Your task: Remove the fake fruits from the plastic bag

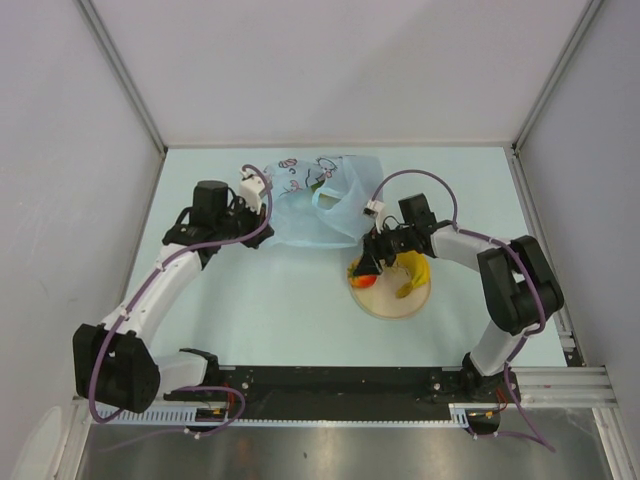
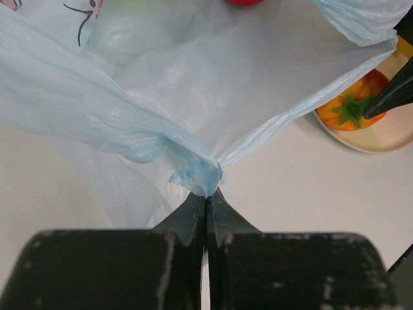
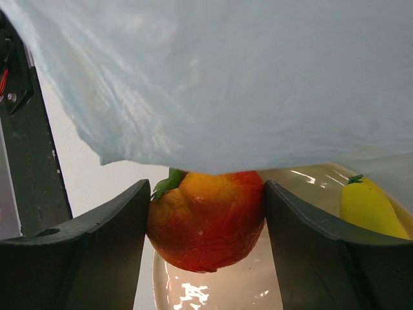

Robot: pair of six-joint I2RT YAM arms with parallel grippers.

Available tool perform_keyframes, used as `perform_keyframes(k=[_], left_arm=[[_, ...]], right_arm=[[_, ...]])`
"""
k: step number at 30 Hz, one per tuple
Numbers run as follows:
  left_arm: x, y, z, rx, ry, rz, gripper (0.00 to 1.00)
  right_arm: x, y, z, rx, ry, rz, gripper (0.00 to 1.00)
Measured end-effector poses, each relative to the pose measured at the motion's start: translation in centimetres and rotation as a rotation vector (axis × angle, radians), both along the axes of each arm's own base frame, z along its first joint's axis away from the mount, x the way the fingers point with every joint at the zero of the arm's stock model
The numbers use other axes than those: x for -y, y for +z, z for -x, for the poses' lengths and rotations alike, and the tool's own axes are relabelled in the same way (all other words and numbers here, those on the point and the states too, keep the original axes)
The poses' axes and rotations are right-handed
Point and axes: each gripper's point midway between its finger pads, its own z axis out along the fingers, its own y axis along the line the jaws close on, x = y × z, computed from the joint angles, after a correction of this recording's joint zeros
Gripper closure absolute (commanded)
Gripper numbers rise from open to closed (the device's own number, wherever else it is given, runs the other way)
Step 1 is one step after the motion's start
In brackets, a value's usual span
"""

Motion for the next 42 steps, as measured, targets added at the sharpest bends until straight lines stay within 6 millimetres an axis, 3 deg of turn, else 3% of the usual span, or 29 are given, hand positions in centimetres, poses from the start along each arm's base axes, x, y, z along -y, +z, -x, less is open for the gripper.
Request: perform_keyframes(k=[4, 11, 18, 25, 29, 31, 32, 37, 42], left_arm=[[0.1, 0.2, -0.2, 0.001, 0.0, 0.0, 1.0], [0.1, 0.2, -0.3, 0.003, 0.0, 0.002, 1.0], [0.2, 0.5, -0.5, 0.019, -0.001, 0.01, 1.0], [0.4, 0.5, -0.7, 0.021, 0.003, 0.027, 1.0], [0.5, 0.5, -0.7, 0.021, 0.005, 0.033, 1.0], [0.5, 0.5, -0.7, 0.023, 0.004, 0.035, 1.0], [0.5, 0.5, -0.7, 0.024, 0.003, 0.036, 1.0], [0.6, 0.6, -0.5, 0.028, -0.001, 0.04, 1.0], [0.5, 0.9, -0.4, 0.039, -0.002, 0.043, 1.0]], right_arm=[[-0.1, 0.0, -0.6, 0.008, -0.023, 0.0, 0.7], [0.0, 0.0, -0.7, 0.005, -0.034, 0.005, 0.48], [0.5, 0.5, -0.2, 0.015, -0.029, 0.027, 0.34], [0.6, 3.4, 1.2, 0.12, 0.017, 0.047, 0.3], [0.6, 3.0, 1.5, 0.139, 0.03, 0.074, 0.27], [1.1, 2.5, 1.4, 0.133, 0.019, 0.09, 0.22], [1.3, 2.4, 1.3, 0.128, 0.012, 0.095, 0.01], [2.4, 1.4, 0.8, 0.065, -0.01, 0.072, 0.0], [2.3, 1.9, 1.1, 0.059, -0.005, 0.055, 0.0]])
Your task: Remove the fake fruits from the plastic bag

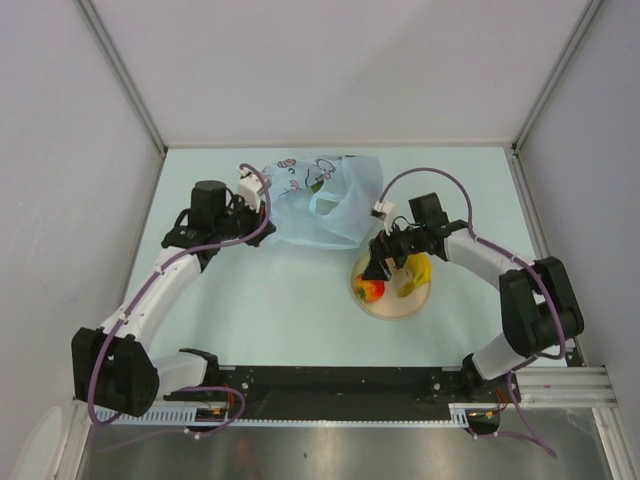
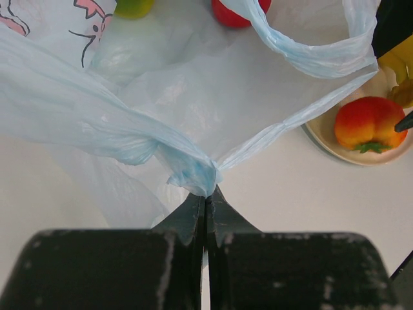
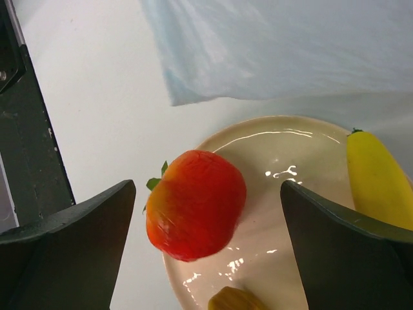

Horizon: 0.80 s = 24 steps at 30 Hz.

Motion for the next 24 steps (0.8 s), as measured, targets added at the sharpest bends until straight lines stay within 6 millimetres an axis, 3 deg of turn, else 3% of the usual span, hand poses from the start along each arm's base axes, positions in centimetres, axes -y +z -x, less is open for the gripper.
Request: perform_keyframes(k=[4, 8, 11, 13, 24], left_arm=[[0.0, 0.2, 0.1, 0.006, 0.0, 0.002, 1.0], [0.0, 0.5, 0.1, 0.016, -0.001, 0.006, 1.0], [0.0, 0.9, 0.2, 0.032, -0.002, 0.013, 1.0], [0.0, 1.1, 0.4, 0.039, -0.001, 0.018, 1.0], [-0.4, 2.4, 1.5, 0.082, 0.009, 0.036, 1.0]], right_arm=[[-1.0, 2.4, 1.2, 0.1, 0.049, 0.007, 0.02], [-2.8, 4.7, 3.9, 0.269, 0.182, 0.037, 0.15], [-3.9, 5.4, 5.8, 0.328, 0.273, 0.035, 0.23], [-4.3, 5.4, 6.3, 0.35, 0.306, 0.033, 0.32], [-5.4, 3.4, 8.7, 0.297, 0.409, 0.054, 0.54]])
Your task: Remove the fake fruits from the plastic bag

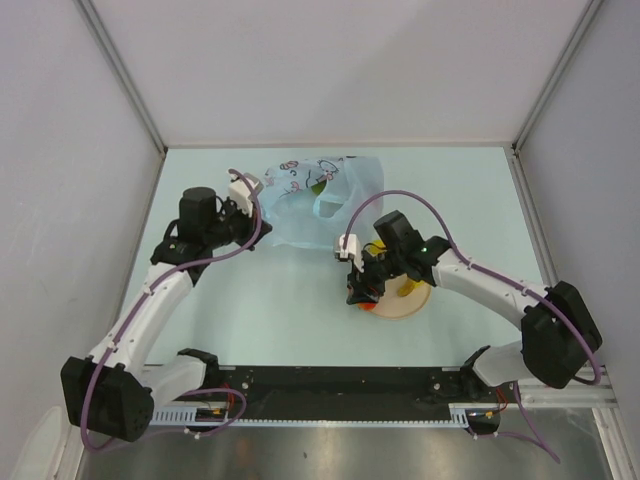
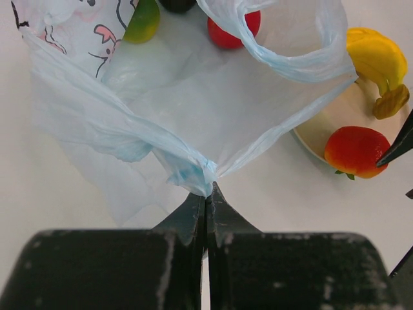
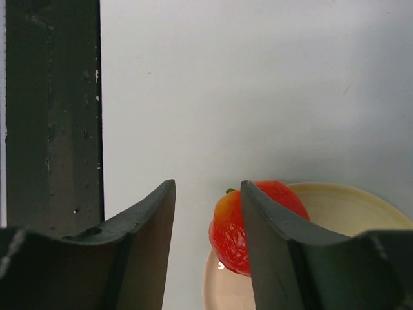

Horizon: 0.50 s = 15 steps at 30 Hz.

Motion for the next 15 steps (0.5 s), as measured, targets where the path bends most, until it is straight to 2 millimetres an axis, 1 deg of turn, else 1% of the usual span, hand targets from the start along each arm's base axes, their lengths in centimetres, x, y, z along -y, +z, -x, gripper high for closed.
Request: perform_keyframes(k=[1, 3, 4, 5, 6, 7, 10, 15], left_arm=[[0.0, 0.1, 0.0, 0.004, 0.001, 0.001, 1.0], [-0.1, 0.3, 0.1, 0.009, 0.001, 0.002, 1.0], [-0.1, 0.2, 0.1, 0.008, 0.002, 0.002, 1.0], [-0.1, 0.2, 0.1, 0.008, 0.004, 0.002, 1.0], [-0.2, 0.2, 0.1, 0.008, 0.006, 0.001, 1.0], [-0.3, 0.2, 0.1, 0.007, 0.009, 0.0, 1.0], [-0.5, 0.3, 0.0, 0.011, 0.019, -0.001, 1.0], [-1.0, 0.3, -0.2, 0.014, 0.034, -0.002, 1.0]], right_arm=[[-0.2, -0.1, 0.2, -0.007, 0.005, 0.0, 0.69], [-0.6, -0.4, 0.7, -0.026, 0.015, 0.004, 0.81], [-0.9, -0.8, 0.9, -0.049, 0.011, 0.013, 0.91], [-1.0, -1.5, 1.0, -0.066, 0.003, 0.03, 0.93], [-1.1, -1.7, 1.2, -0.068, 0.01, 0.034, 0.94], [-1.2, -2.2, 1.1, -0.073, -0.005, 0.054, 0.99], [-1.1, -3.6, 0.1, -0.038, -0.051, 0.112, 1.0], [-0.2, -4.3, -1.6, 0.046, -0.099, 0.174, 1.0]])
